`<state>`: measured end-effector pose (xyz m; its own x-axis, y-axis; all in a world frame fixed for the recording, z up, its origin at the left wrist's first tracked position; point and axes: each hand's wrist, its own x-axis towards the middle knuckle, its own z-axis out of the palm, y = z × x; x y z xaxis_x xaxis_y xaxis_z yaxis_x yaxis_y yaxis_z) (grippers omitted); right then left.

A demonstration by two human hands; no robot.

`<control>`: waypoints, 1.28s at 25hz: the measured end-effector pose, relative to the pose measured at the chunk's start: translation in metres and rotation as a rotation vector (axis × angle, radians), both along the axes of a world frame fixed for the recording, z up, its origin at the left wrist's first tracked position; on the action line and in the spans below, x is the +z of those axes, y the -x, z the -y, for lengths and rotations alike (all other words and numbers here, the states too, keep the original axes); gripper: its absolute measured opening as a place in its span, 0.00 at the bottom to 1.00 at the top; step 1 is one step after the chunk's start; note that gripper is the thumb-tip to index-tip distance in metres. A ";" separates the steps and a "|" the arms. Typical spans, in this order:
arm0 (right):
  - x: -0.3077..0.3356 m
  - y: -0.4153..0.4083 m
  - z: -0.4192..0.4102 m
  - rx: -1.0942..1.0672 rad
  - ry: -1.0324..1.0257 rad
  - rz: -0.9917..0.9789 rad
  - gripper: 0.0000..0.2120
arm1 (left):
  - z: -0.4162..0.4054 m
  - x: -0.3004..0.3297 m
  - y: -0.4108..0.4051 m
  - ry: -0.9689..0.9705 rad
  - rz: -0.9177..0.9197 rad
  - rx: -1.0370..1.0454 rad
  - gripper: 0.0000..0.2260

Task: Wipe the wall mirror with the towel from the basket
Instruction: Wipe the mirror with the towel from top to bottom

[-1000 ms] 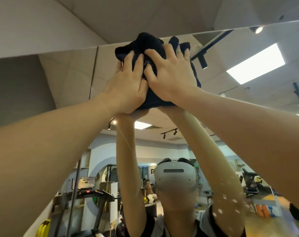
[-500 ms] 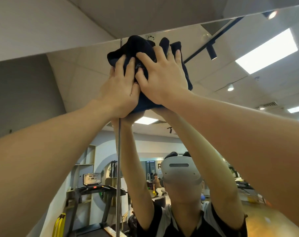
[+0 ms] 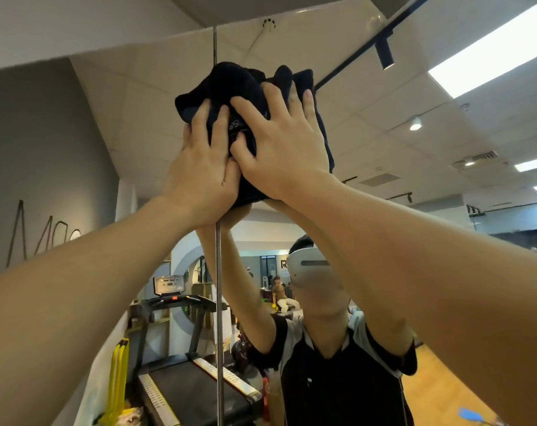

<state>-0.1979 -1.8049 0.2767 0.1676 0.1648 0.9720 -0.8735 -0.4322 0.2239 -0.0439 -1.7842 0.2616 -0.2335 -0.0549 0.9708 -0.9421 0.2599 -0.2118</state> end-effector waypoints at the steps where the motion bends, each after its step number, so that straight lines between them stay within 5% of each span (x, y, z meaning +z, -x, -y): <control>1: -0.004 0.001 0.000 0.000 0.001 -0.011 0.27 | -0.002 -0.005 0.001 -0.007 -0.003 0.023 0.32; 6: -0.010 0.021 0.001 0.008 -0.003 -0.059 0.27 | -0.012 -0.011 0.020 -0.068 -0.008 0.133 0.34; 18: -0.024 0.119 0.010 -0.003 0.022 -0.128 0.28 | 0.008 -0.036 0.121 0.000 -0.078 0.010 0.34; 32: -0.025 0.340 0.023 -0.037 0.011 -0.072 0.29 | 0.024 -0.031 0.341 0.007 0.005 -0.021 0.33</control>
<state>-0.5381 -1.8280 0.2512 0.2431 0.1679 0.9553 -0.8704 -0.3969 0.2913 -0.3847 -1.8087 0.2309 -0.2395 -0.0434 0.9699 -0.9355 0.2778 -0.2186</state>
